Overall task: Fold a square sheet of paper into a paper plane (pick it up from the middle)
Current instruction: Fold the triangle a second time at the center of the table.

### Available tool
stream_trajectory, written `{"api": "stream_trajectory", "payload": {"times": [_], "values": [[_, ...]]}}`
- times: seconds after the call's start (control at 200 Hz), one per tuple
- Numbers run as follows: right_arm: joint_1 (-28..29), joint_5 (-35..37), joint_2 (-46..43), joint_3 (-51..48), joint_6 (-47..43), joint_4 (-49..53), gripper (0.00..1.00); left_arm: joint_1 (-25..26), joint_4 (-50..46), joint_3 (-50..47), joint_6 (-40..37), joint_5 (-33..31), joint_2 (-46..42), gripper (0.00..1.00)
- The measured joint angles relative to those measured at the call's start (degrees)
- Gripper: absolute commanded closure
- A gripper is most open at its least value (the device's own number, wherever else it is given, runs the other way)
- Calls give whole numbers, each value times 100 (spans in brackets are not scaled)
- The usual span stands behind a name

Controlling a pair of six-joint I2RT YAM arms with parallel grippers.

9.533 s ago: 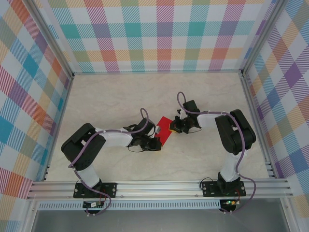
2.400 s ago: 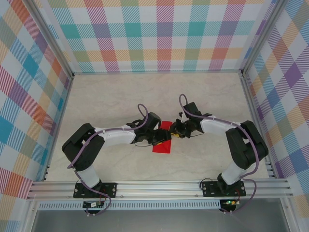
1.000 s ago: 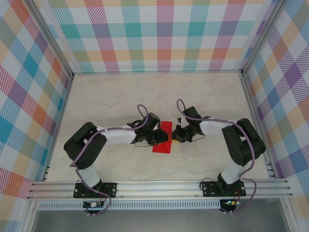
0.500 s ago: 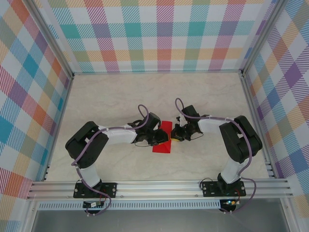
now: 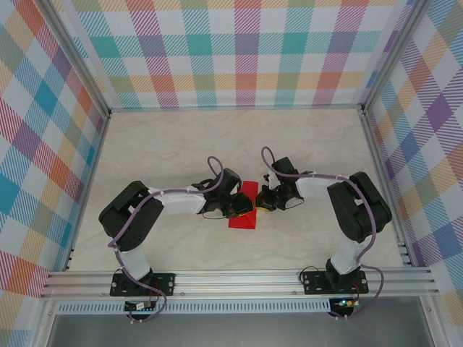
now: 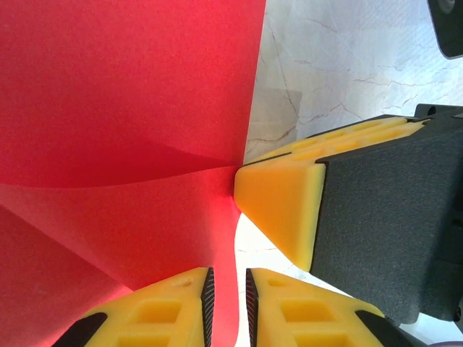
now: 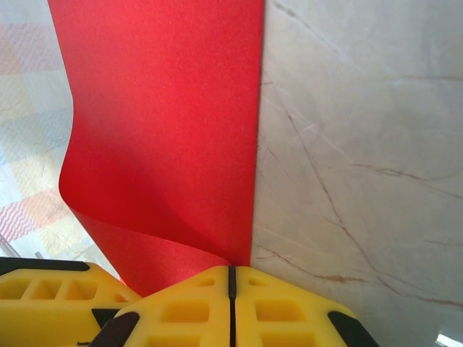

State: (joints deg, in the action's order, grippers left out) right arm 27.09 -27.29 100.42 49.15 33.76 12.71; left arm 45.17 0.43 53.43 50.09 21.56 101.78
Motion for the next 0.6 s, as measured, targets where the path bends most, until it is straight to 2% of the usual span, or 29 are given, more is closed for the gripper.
{"api": "stream_trajectory", "payload": {"times": [0.6], "values": [[0, -24, 0, 0, 0, -114, 93, 0, -7, 2, -2, 24, 2, 80]]}}
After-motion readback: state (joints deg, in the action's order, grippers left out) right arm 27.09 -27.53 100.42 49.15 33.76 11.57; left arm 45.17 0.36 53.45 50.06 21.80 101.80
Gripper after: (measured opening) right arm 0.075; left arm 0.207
